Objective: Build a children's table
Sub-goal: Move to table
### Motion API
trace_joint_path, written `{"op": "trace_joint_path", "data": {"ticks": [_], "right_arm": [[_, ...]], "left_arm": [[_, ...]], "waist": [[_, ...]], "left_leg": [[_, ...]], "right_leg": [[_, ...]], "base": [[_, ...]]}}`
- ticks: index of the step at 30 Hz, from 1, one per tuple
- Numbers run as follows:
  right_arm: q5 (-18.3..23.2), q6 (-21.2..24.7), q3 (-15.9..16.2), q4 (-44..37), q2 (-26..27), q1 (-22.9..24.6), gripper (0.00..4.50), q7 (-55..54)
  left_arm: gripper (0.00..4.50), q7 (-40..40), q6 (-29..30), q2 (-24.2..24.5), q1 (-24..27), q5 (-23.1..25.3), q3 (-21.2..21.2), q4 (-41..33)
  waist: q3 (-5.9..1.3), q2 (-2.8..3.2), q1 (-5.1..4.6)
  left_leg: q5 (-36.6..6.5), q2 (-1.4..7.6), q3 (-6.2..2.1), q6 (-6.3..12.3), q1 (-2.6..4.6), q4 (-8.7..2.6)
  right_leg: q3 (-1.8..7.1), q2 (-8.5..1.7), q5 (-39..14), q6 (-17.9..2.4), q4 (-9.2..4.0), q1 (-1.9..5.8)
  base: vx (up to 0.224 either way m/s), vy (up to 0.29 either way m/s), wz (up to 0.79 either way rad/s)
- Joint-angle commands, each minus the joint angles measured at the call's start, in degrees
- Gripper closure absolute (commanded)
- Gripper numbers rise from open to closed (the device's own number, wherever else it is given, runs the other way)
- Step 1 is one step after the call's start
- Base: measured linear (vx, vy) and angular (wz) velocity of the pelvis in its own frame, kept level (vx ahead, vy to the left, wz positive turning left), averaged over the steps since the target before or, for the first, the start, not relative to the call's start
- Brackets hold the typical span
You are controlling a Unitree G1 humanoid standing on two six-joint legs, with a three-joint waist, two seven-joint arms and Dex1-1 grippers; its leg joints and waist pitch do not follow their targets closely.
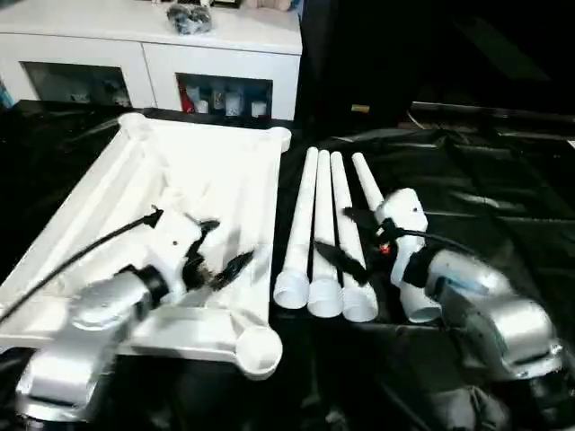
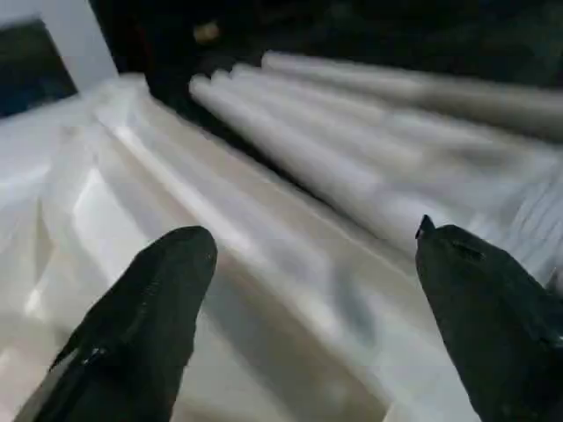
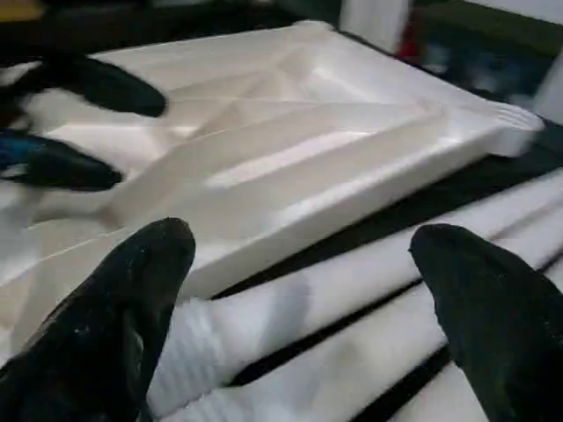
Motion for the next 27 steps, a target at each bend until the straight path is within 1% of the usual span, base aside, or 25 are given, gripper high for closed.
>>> {"op": "trace_joint_path", "data": {"ticks": [1, 2, 3, 4, 5, 6, 7, 8, 10, 11, 12, 13, 14, 16, 17, 18, 19, 20, 22, 23, 25, 26, 27], "right_arm": [[0.05, 0.78, 1.31, -0.79, -2.23, -0.57, 0.0, 3.79], [-0.63, 0.48, 2.28, -0.85, -3.67, -0.65, 0.0, 5.81], [-0.95, 0.42, 2.81, -0.65, -4.6, -0.58, 0.0, 7.26], [-0.99, 0.38, 3.23, -0.54, -5.41, -0.49, 0.0, 8.71], [-1.02, 0.34, 3.53, -0.45, -6.01, -0.47, 0.0, 9.83], [-1.03, 0.44, 3.79, -0.47, -6.49, -0.49, 0.0, 10.58], [-1.01, 0.55, 4.03, -0.52, -6.97, -0.54, 0.0, 11.28], [-0.98, 0.54, 4.28, -0.86, -7.48, -0.57, 0.0, 11.88], [-0.97, 0.43, 4.92, -1.62, -8.55, -0.72, 0.0, 12.92], [-0.98, 0.42, 4.96, -1.65, -8.6, -0.73, 0.0, 12.97], [-1.16, 0.29, 5.49, -1.84, -9.22, -0.98, 0.0, 13.55], [-1.25, 0.23, 5.66, -1.89, -9.41, -1.07, 0.0, 13.74], [-1.4, 0.12, 6.01, -1.95, -9.73, -1.32, 0.0, 14.28], [-1.52, 0.07, 6.49, -2.17, -10.12, -1.85, 0.0, 15.32], [-1.54, 0.06, 6.73, -2.27, -10.31, -2.18, 0.0, 15.96], [-1.67, -0.15, 7.02, -2.21, -10.58, -2.48, 0.0, 16.75], [-1.77, -0.34, 7.18, -2.11, -10.78, -2.67, 0.0, 17.28], [-1.89, -0.54, 7.39, -2.02, -10.98, -2.84, 0.0, 17.78], [-2.31, -0.99, 8.05, -2.1, -11.54, -3.13, 0.0, 18.84], [-2.39, -1.14, 8.3, -2.16, -11.74, -3.22, 0.0, 19.07], [-2.73, -1.47, 8.69, -2.2, -12.05, -3.37, 0.0, 19.4], [-2.92, -1.59, 8.83, -2.2, -12.14, -3.43, 0.0, 19.53], [-3.08, -1.68, 8.93, -2.23, -12.17, -3.45, 0.0, 19.62]], "left_arm": [[0.66, -3.96, -0.38, 1.73, -0.93, -0.32, 0.5, 0.8], [0.73, -5.92, -1.11, 3.25, -0.9, -0.45, 0.37, 1.15], [0.73, -8.12, -1.82, 4.68, -0.71, -1.0, 0.18, 1.64], [0.73, -10.6, -2.37, 6.28, -0.42, -1.5, -0.12, 2.14], [0.94, -12.49, -2.5, 7.55, -0.2, -1.98, -0.33, 2.46], [0.94, -13.94, -2.2, 8.51, -0.02, -2.46, -0.45, 2.59], [1.08, -15.27, -1.73, 9.4, 0.14, -2.93, -0.58, 2.65], [1.16, -16.63, -1.21, 10.22, 0.33, -3.38, -0.78, 2.6], [1.19, -19.25, -0.41, 11.9, 0.51, -3.81, -1.55, 2.95], [1.32, -19.38, -0.38, 12.0, 0.51, -3.8, -1.61, 2.98], [1.42, -20.8, -0.25, 13.16, 0.64, -3.46, -2.54, 3.29], [1.42, -21.23, -0.2, 13.5, 0.69, -3.35, -2.82, 3.36], [1.58, -22.14, -0.14, 14.16, 0.92, -3.1, -3.29, 3.33], [1.61, -23.08, -0.48, 15.41, 1.28, -2.17, -4.17, 3.21], [1.85, -23.22, -0.98, 16.09, 1.32, -1.14, -4.83, 3.46], [1.96, -23.75, -1.86, 16.83, 1.4, -0.08, -5.53, 3.85], [1.96, -24.1, -2.43, 17.26, 1.43, 0.59, -5.97, 4.13], [2.04, -24.04, -2.88, 17.35, 1.33, 1.14, -6.15, 4.62], [2.29, -24.53, -3.79, 18.19, 1.12, 2.43, -6.63, 5.62], [2.38, -24.89, -3.75, 18.64, 1.11, 2.45, -6.72, 5.72], [2.49, -25.09, -3.94, 19.42, 1.06, 2.7, -6.8, 5.86], [2.74, -25.13, -4.07, 19.72, 1.04, 2.82, -6.84, 5.93], [2.74, -25.28, -4.12, 20.1, 1.1, 3.01, -6.91, 5.94]], "waist": [[-2.61, 1.08, -0.24], [-2.78, 1.09, 0.0], [-2.77, 1.06, 0.04], [-2.88, 0.72, 0.09], [-3.05, 0.82, 0.17], [-3.11, 0.83, 0.15], [-3.1, 0.65, 0.13], [-3.26, 0.66, 0.25], [-3.42, 0.71, 0.29], [-3.51, 0.73, 0.26], [-3.54, 0.58, 0.21], [-3.63, 0.63, 0.24], [-3.65, 0.64, 0.19], [-3.59, 0.49, 0.16], [-3.46, 0.39, 0.14], [-3.43, 0.41, 0.15], [-3.36, 0.41, 0.18], [-3.22, 0.33, 0.17], [-3.2, 0.32, 0.27], [-3.19, 0.35, 0.32], [-3.22, 0.33, 0.34], [-3.28, 0.26, 0.33], [-3.22, 0.19, 0.28]], "left_leg": [[-25.23, 3.87, -1.94, -2.41, 1.72, -5.18], [-24.25, 3.99, -1.73, -2.22, 1.84, -5.1], [-23.83, 4.03, -1.62, -2.11, 1.85, -5.09], [-22.65, 3.99, -1.43, -1.6, 1.8, -5.01], [-21.17, 4.01, -1.35, -1.07, 1.64, -5.03], [-20.53, 4.08, -1.25, -0.93, 1.6, -5.01], [-20.08, 4.09, -1.13, -0.75, 1.63, -4.99], [-17.63, 4.02, -0.82, -0.19, 1.57, -4.81], [-15.59, 4.06, -0.67, 0.3, 1.45, -4.73], [-14.37, 4.08, -0.6, 0.59, 1.37, -4.66], [-13.85, 4.1, -0.58, 0.79, 1.36, -4.65], [-13.22, 4.09, -0.57, 0.97, 1.37, -4.58], [-12.16, 4.09, -0.51, 1.37, 1.27, -4.5], [-12.28, 4.01, -0.37, 1.72, 1.21, -4.42], [-12.87, 4.05, -0.31, 1.75, 1.28, -4.45], [-13.08, 4.07, -0.27, 1.71, 1.34, -4.45], [-13.43, 4.06, -0.3, 1.69, 1.33, -4.45], [-14.53, 4.12, -0.25, 1.28, 1.43, -4.55], [-15.07, 4.18, -0.22, 0.88, 1.55, -4.56], [-15.54, 4.22, -0.16, 0.67, 1.73, -4.55], [-15.93, 4.29, -0.2, 0.43, 1.79, -4.63], [-16.38, 4.33, -0.24, 0.18, 1.82, -4.69], [-16.6, 4.34, -0.22, 0.15, 1.81, -4.74]], "right_leg": [[4.26, -7.14, -23.61, -4.03, -6.58, 0.47], [4.48, -7.42, -21.54, -4.81, -6.49, 0.43], [4.55, -7.45, -20.59, -5.19, -6.45, 0.39], [4.54, -7.46, -19.0, -5.79, -6.32, 0.51], [4.51, -7.4, -17.17, -6.35, -5.94, 0.65], [4.46, -7.31, -16.2, -6.62, -5.77, 0.65], [4.51, -7.36, -15.53, -6.86, -5.74, 0.63], [4.52, -7.46, -12.87, -7.76, -5.41, 0.8], [4.45, -7.43, -10.45, -8.19, -5.11, 0.96], [4.41, -7.34, -8.53, -8.42, -4.91, 1.01], [4.38, -7.32, -7.76, -8.53, -4.85, 1.04], [4.34, -7.32, -6.93, -8.63, -4.73, 1.08], [4.3, -7.25, -5.24, -8.92, -4.55, 1.12], [4.34, -7.28, -5.85, -8.95, -4.59, 1.14], [4.38, -7.3, -7.3, -8.81, -4.73, 1.04], [4.42, -7.37, -8.01, -8.73, -4.83, 1.03], [4.41, -7.37, -8.98, -8.58, -4.94, 0.98], [4.44, -7.38, -11.86, -7.91, -5.12, 0.91], [4.48, -7.53, -13.69, -7.42, -5.33, 0.82], [4.56, -7.49, -14.29, -7.14, -5.4, 0.63], [4.51, -7.45, -14.31, -7.22, -5.37, 0.61], [4.48, -7.44, -13.62, -7.53, -5.24, 0.55], [4.48, -7.43, -13.62, -7.58, -5.25, 0.53]], "base": [[0.0, 0.0, 0.0], [0.0, 0.0, 0.0], [0.0, 0.0, 0.0], [0.0, 0.0, 0.0], [0.0, 0.0, 0.0], [0.0, 0.0, 0.0], [0.0, 0.0, 0.0], [0.0, 0.0, 0.0], [0.0, 0.0, 0.0], [0.0, 0.0, 0.0], [0.0, 0.0, 0.0], [0.0, 0.0, 0.0], [0.0, 0.0, 0.0], [0.0, 0.0, 0.0], [0.0, 0.0, 0.0], [0.0, 0.0, 0.0], [0.0, 0.0, 0.0], [0.0, 0.0, 0.0], [0.0, 0.0, 0.0], [0.0, 0.0, 0.0], [0.0, 0.0, 0.0], [0.0, 0.0, 0.0], [0.0, 0.0, 0.0]]}}
